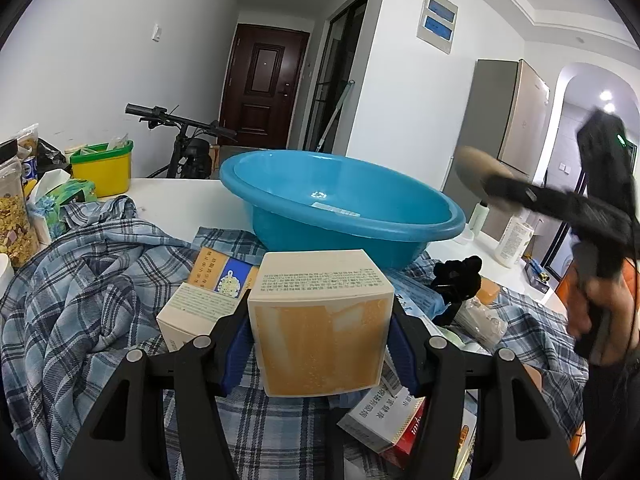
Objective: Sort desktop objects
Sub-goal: 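Carry the tan round lid in the right tool over the basin while the left tool carries the cream box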
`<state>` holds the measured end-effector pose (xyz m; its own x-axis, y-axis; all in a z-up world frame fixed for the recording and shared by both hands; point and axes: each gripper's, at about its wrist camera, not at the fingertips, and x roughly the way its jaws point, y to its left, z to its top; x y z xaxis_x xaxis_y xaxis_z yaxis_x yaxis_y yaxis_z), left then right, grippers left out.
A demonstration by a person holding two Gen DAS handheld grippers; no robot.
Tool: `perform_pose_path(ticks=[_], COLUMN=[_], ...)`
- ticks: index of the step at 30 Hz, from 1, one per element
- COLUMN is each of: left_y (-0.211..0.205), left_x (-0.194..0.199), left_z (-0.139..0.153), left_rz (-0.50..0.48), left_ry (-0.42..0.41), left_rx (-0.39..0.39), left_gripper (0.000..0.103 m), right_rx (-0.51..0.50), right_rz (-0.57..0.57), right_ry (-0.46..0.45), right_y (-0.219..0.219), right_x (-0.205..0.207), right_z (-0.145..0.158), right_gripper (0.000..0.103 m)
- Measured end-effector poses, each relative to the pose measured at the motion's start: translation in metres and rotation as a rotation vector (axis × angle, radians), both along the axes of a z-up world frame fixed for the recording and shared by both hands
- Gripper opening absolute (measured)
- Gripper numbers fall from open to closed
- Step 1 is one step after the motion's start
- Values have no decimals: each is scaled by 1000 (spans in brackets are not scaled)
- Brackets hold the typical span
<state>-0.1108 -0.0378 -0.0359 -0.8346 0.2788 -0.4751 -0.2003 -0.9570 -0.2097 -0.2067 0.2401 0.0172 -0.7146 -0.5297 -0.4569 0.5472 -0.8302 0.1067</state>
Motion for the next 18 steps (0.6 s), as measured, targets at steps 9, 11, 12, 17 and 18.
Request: perform_pose_path(ticks=[9, 11, 12, 17, 18], left_y=[-2, -2, -1, -1, -2], left_x=[1, 1, 1, 0, 0], left_z=[2, 2, 2, 1, 1], left_rz=[10, 14, 15, 27, 28], left_ry=[6, 8, 8, 7, 9], left_rx=[-8, -9, -10, -14, -14], left_gripper=[62, 62, 62, 62, 62], right_rx=[16, 22, 22, 39, 39], right_rz=[-29, -25, -23, -12, -12], right_ry=[56, 57, 54, 16, 16], right_y=[-27, -31, -33, -36, -36], right_x=[-48, -53, -55, -62, -63], right_z=[13, 10, 6, -12, -13], right_gripper=[77, 77, 77, 77, 77])
